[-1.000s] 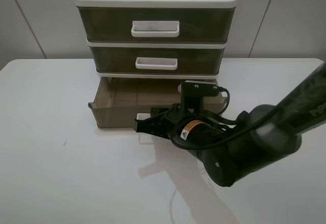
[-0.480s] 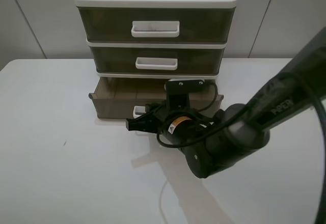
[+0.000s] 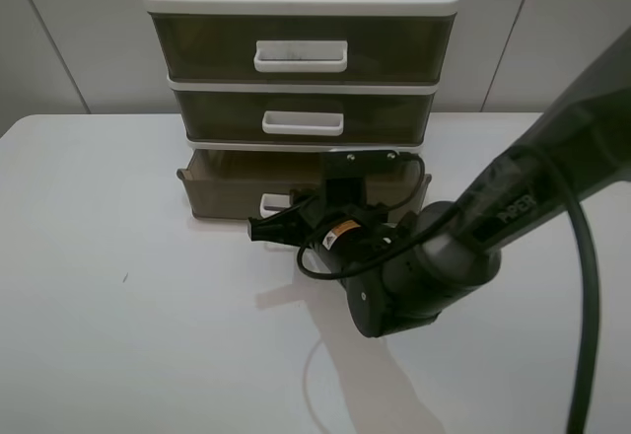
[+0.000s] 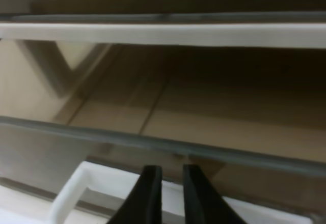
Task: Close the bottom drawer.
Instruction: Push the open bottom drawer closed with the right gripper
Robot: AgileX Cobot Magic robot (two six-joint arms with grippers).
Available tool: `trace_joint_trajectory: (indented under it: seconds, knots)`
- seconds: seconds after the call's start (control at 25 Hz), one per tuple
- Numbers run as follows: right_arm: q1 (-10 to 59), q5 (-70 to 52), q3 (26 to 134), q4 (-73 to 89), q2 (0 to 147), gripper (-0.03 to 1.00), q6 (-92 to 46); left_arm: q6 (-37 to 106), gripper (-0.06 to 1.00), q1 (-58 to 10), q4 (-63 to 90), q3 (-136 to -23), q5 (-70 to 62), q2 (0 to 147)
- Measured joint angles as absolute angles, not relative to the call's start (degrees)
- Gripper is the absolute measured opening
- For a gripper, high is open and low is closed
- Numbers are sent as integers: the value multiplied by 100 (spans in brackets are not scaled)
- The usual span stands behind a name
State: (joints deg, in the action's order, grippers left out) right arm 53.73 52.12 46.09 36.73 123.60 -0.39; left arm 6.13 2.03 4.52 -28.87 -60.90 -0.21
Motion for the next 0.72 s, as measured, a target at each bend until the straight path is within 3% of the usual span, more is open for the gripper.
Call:
trace_joint_trajectory:
  seconds: [0.72]
  knots:
    - [5305, 5305, 5154, 4009, 12663, 2, -400, 613, 72, 203, 452, -2887, -6090, -21]
